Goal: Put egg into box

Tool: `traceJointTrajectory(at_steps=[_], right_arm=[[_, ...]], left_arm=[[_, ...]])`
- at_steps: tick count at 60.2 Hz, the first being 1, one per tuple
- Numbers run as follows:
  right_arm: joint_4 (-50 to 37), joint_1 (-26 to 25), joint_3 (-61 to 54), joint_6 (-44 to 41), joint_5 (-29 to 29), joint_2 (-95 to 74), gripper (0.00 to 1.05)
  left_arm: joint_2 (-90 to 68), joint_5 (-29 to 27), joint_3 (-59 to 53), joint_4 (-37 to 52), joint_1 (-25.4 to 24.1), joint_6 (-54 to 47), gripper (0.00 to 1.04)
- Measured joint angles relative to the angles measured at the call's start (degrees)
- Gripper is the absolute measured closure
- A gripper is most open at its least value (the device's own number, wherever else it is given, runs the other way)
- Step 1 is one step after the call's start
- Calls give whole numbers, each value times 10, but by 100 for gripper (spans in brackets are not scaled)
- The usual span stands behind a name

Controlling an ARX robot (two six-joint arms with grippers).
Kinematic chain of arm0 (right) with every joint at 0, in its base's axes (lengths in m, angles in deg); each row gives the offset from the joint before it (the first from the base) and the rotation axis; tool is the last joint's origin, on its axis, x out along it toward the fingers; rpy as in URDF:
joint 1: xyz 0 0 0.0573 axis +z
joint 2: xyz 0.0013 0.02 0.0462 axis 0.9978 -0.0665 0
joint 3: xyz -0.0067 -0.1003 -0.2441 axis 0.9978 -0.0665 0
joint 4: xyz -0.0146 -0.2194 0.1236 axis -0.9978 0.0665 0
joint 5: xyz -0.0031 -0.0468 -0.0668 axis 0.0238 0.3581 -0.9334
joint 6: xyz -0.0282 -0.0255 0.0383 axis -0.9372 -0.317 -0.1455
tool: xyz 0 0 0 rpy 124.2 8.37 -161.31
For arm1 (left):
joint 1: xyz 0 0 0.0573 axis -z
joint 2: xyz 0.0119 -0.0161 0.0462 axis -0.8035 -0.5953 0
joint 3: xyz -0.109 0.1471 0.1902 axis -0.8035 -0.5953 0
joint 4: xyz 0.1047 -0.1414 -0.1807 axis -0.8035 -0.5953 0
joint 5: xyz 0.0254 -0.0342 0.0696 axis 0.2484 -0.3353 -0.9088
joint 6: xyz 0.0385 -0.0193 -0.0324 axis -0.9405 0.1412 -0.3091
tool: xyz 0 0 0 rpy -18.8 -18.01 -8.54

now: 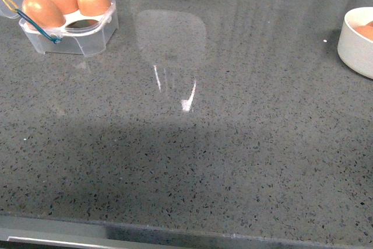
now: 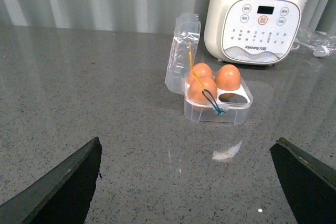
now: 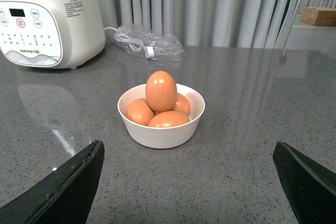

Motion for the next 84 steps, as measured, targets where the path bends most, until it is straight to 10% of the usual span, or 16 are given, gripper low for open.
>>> traceJointTrajectory(at_steps=[76, 84], right_arm=[[0, 0, 0, 0, 0, 0, 7], [13, 48, 26, -43, -99, -58, 7]], left_arm=[[0, 0, 0, 0, 0, 0, 7], [0, 0, 0, 0, 0, 0, 7]])
